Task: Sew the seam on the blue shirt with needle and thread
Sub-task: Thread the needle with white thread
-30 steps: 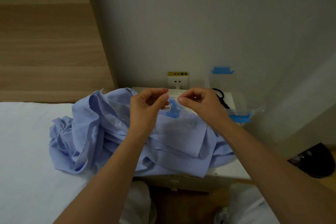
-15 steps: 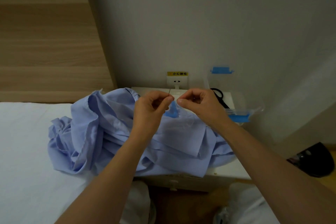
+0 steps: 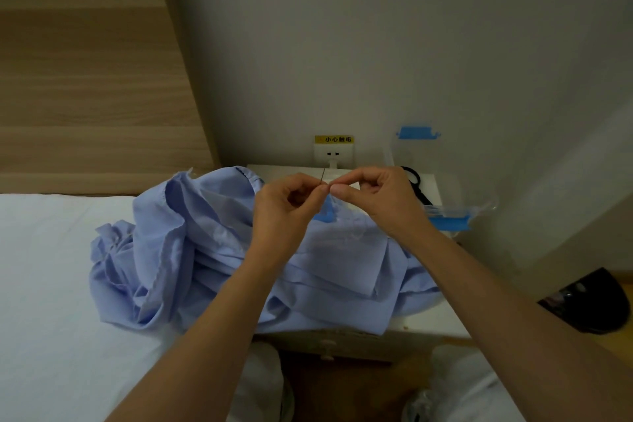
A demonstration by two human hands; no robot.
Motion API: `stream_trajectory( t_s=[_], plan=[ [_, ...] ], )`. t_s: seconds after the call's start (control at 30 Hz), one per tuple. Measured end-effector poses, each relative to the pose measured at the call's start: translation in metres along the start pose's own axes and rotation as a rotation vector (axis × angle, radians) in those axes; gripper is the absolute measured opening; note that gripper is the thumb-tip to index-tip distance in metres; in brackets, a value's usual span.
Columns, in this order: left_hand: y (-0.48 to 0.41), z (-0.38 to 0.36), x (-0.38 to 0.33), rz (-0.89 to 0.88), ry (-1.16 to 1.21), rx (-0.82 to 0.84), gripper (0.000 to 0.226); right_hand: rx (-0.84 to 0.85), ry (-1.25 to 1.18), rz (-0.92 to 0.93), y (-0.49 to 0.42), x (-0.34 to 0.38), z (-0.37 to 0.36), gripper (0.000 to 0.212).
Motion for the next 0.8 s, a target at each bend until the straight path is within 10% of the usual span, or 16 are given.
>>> stream_trajectory(
  t_s=[0.8],
  plan=[
    [0.005,-0.021,-0.004,0.101,0.326,0.069,0.013,-0.137,0.013,0.252,0.007,0.016,0.011,0.004]
  ],
)
Point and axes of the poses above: each hand's wrist, its own y-axis away from the middle knuckle, its own z-axis out of the back of the hand, x = y × z, the point moved 9 cm from there along -y, towards the middle knuckle, and after that the axes turned 14 degrees about -z, right-handed, at the moved point
